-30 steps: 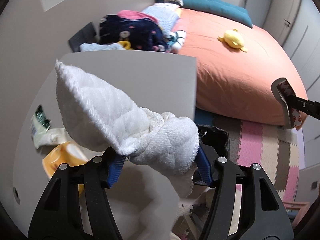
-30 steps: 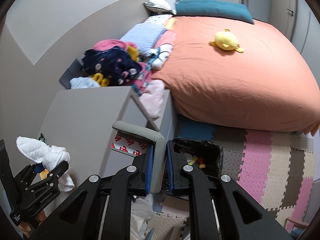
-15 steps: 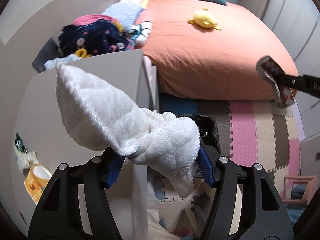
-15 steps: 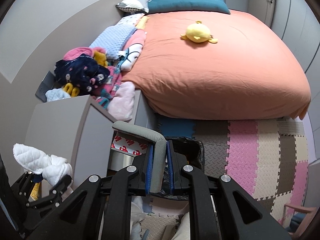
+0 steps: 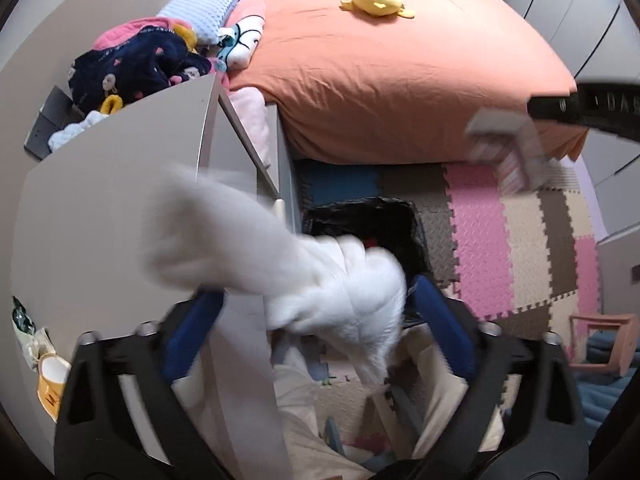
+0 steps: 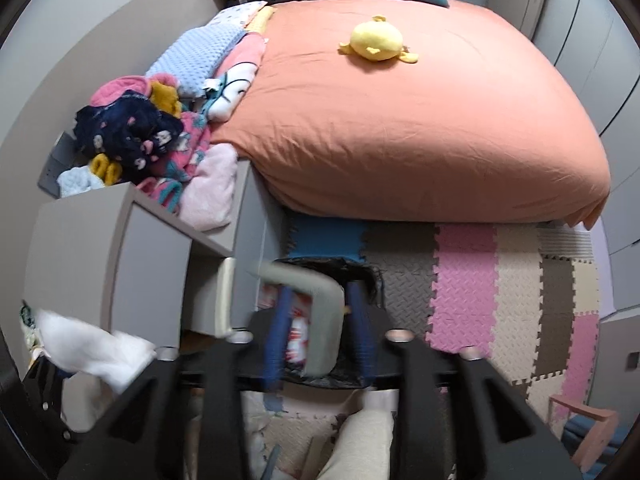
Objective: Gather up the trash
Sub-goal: 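Open both grippers over the bin to drop the towel and box, then move both grippers back over the table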
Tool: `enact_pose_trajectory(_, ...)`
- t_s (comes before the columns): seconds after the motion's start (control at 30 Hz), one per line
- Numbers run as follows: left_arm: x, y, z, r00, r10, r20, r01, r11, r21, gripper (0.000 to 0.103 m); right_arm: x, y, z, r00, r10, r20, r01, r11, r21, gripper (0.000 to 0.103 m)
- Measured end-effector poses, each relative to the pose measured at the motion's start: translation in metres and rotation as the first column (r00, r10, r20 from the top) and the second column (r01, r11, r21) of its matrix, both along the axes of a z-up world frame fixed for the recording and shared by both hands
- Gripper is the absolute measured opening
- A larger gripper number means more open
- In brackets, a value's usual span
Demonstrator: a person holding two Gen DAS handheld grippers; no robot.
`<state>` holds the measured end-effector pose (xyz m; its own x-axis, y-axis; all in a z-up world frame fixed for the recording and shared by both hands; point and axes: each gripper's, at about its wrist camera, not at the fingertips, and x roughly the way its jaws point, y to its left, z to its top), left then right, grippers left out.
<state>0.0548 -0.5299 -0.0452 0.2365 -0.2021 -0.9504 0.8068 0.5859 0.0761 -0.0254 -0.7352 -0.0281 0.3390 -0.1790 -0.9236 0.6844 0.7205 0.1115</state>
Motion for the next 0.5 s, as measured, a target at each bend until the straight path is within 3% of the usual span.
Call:
enact_pose_trajectory(0.1, -0.002, -0.001, -0.001, 1.0, -0.022, 0.009, 0.022, 1.0, 0.011, 0.096, 0.0, -0.005, 0.003, 1.0, -0.03, 0.002, 0.03, 0.999, -0.039, 0.059)
enact_pose_trajectory(0.5, 0.01, 0.023, 0.003, 0.999, 0.033, 0.004, -0.033, 0.999, -0.006, 0.096, 0.0, -0.005, 0.007, 0.999, -0.046, 0.019, 0.047, 0.998, -0.03, 0.059)
